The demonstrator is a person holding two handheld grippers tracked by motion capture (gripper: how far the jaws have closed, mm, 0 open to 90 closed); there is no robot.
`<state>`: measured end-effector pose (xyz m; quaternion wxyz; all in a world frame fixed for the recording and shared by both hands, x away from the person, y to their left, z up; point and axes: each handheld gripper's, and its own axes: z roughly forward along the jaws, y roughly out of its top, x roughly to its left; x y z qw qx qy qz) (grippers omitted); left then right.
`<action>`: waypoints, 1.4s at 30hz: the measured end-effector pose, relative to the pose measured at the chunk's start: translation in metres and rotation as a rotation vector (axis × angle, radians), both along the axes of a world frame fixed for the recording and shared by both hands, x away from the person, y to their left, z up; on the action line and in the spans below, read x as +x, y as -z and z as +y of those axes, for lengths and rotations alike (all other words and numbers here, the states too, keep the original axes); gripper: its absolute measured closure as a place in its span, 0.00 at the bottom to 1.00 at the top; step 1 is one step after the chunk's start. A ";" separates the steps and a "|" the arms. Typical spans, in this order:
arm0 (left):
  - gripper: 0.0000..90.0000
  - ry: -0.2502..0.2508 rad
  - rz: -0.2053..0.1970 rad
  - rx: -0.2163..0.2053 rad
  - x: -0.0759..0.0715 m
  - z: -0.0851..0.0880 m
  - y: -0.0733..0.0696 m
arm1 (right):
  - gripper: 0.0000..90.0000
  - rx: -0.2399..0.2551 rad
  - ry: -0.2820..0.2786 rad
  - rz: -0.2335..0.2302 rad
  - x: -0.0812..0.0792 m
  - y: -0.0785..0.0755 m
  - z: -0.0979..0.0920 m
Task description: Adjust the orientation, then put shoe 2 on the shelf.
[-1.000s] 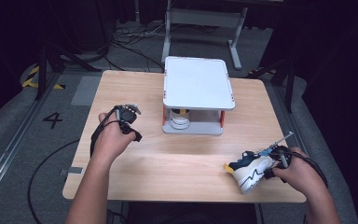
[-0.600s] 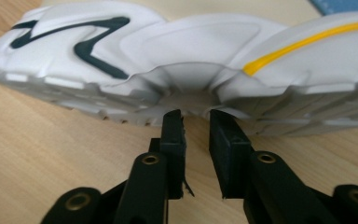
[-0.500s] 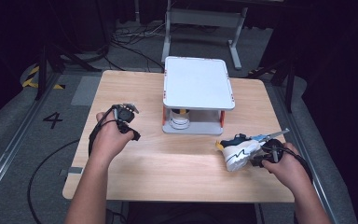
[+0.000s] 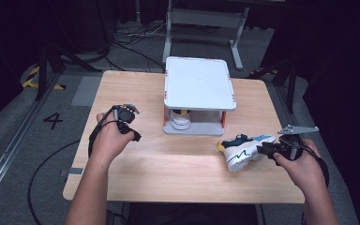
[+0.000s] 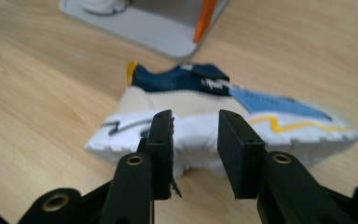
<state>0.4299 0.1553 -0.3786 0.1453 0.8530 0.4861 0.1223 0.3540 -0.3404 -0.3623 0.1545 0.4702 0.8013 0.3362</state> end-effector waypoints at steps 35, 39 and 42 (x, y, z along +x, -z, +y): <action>0.30 0.002 0.020 0.004 -0.002 0.005 0.003 | 0.87 -0.187 -0.067 0.210 -0.010 0.014 0.029; 0.30 0.005 0.020 0.001 0.001 0.003 0.003 | 0.90 -0.202 -0.055 0.256 -0.015 0.015 0.025; 0.30 0.013 0.021 0.003 0.003 0.001 0.003 | 0.90 -0.207 -0.047 0.291 -0.019 0.016 0.023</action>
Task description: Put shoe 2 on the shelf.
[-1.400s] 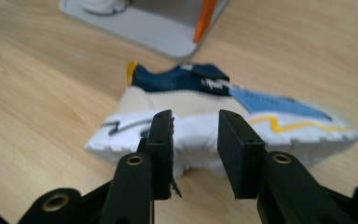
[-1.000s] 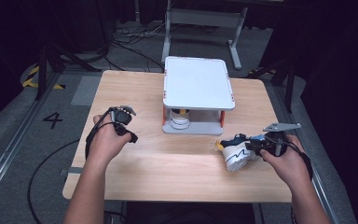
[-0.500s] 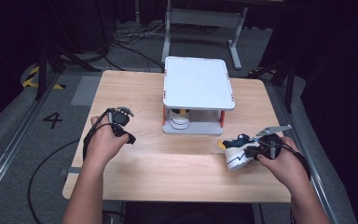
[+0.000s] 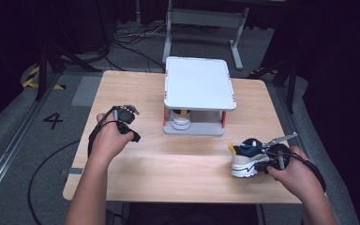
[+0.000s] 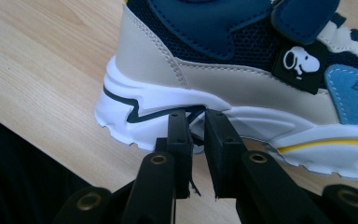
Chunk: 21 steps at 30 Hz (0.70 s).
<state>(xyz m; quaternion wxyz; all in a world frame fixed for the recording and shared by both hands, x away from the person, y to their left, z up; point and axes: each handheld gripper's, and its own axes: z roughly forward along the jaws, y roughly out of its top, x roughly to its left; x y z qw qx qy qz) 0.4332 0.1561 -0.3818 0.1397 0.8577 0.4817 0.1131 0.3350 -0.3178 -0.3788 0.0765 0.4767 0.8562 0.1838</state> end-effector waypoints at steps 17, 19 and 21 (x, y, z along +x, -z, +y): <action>0.30 0.017 -0.004 -0.013 0.004 -0.005 -0.002 | 0.86 -0.049 -0.017 0.237 0.007 0.036 0.001; 0.30 0.014 -0.005 -0.013 0.005 -0.003 -0.003 | 0.86 -0.041 -0.018 0.251 0.009 0.044 0.002; 0.30 0.010 -0.006 -0.015 0.005 -0.002 -0.002 | 0.83 -0.035 -0.009 0.261 0.009 0.043 0.002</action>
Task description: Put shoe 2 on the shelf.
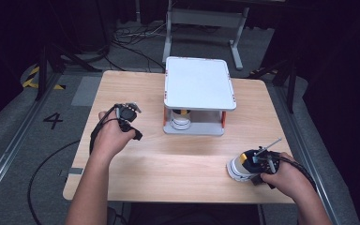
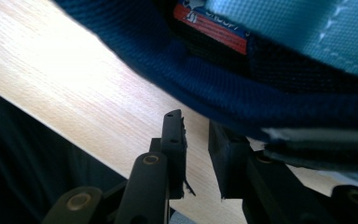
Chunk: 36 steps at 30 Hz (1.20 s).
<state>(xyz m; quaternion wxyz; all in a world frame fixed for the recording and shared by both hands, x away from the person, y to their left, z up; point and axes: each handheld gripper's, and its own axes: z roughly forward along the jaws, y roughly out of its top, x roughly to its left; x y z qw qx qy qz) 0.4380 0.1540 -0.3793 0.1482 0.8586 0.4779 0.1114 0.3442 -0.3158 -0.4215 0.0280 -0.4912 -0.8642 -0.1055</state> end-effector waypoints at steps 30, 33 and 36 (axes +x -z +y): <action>0.29 -0.023 0.045 0.014 0.000 0.002 0.009 | 0.45 0.182 0.360 -0.477 0.001 -0.056 -0.050; 0.28 -0.026 0.056 0.020 -0.002 0.005 0.012 | 0.45 0.195 0.357 -0.438 0.004 -0.052 -0.049; 0.28 -0.035 0.055 0.020 -0.003 0.009 0.011 | 0.42 0.204 0.357 -0.408 0.007 -0.050 -0.045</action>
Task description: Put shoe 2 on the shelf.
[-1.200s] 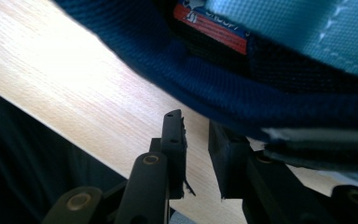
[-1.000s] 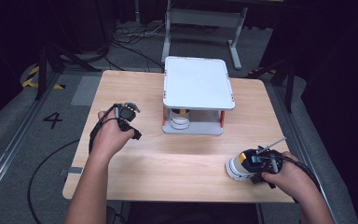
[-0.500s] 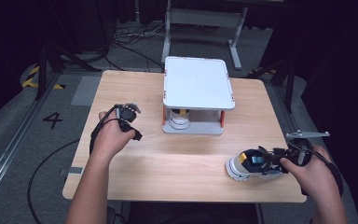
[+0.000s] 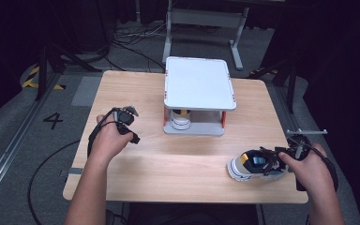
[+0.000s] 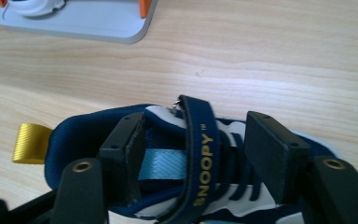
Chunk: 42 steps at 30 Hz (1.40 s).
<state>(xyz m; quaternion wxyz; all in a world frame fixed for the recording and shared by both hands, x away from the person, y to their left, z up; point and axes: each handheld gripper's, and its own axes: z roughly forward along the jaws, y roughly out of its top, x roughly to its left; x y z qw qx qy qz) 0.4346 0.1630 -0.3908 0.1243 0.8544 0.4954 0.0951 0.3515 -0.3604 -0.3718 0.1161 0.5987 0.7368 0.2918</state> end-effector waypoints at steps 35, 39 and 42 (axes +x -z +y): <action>0.28 -0.076 0.006 -0.021 -0.035 0.030 0.003 | 0.81 -0.107 -0.301 -0.042 0.032 -0.020 0.045; 0.28 -0.095 0.002 -0.015 -0.044 0.039 0.004 | 0.81 -0.135 -0.418 -0.065 0.046 -0.023 0.068; 0.29 -0.111 0.008 -0.018 -0.051 0.046 0.005 | 0.81 -0.147 -0.517 -0.089 0.055 -0.025 0.086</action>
